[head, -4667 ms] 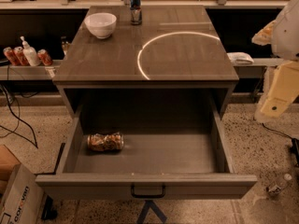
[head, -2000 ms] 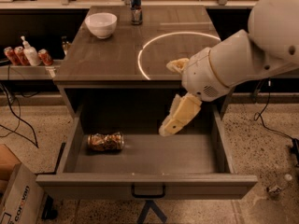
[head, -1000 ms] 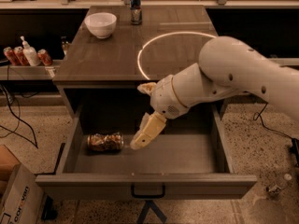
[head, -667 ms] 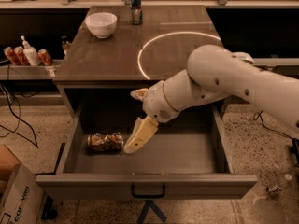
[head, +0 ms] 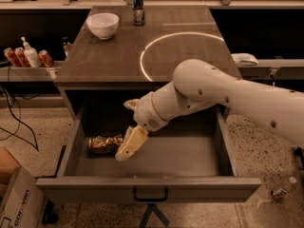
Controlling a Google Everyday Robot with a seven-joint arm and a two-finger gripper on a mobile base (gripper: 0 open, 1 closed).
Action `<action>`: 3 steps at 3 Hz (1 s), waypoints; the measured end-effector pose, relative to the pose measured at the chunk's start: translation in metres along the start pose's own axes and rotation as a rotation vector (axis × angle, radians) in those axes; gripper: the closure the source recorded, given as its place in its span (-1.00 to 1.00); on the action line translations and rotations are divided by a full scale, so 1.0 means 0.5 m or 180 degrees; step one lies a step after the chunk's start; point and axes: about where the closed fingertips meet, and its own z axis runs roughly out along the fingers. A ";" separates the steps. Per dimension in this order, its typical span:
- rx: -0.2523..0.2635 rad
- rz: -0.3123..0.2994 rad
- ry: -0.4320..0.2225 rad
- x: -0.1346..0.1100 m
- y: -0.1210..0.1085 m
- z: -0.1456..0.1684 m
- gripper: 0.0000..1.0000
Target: Pick orange can from top drawer and place on counter
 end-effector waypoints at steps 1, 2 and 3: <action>-0.0063 0.0115 -0.0003 0.018 -0.008 0.049 -1.00; -0.0088 0.0235 -0.0012 0.038 -0.020 0.102 -1.00; -0.0105 0.0319 0.0004 0.054 -0.034 0.138 -1.00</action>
Offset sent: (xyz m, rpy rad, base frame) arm 0.0160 0.0331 -0.0636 0.0164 0.0959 -0.0460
